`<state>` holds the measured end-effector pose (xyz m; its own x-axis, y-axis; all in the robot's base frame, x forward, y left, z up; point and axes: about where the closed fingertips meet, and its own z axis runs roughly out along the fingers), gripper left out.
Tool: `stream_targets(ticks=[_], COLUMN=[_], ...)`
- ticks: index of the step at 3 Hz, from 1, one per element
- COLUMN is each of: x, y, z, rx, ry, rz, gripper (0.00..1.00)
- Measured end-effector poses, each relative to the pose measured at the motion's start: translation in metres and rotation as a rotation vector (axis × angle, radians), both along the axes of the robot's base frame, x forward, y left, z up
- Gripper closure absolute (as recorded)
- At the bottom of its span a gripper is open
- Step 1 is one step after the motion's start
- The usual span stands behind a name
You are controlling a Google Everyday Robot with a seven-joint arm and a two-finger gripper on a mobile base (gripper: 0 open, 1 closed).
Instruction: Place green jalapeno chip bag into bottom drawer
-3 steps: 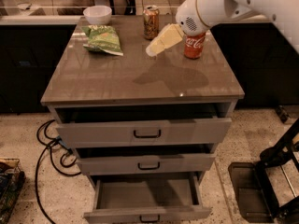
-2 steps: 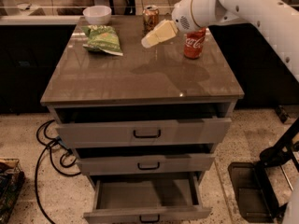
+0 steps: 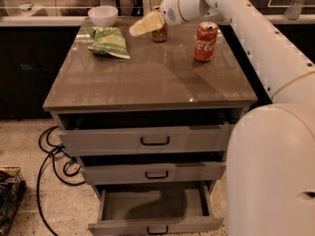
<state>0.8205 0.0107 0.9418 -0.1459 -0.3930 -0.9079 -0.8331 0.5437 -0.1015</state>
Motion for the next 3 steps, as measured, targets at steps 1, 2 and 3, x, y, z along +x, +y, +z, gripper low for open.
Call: stream_targets(ticks=[1, 2, 3], x=[0.013, 0.013, 0.016], y=[0.039, 0.039, 0.084], z=[-0.017, -0.017, -0.048], rx=[-0.035, -0.035, -0.081], ry=[0.140, 0.140, 0.188], rz=[0.066, 0.066, 0.071], gripper=[0.00, 0.00, 0.00])
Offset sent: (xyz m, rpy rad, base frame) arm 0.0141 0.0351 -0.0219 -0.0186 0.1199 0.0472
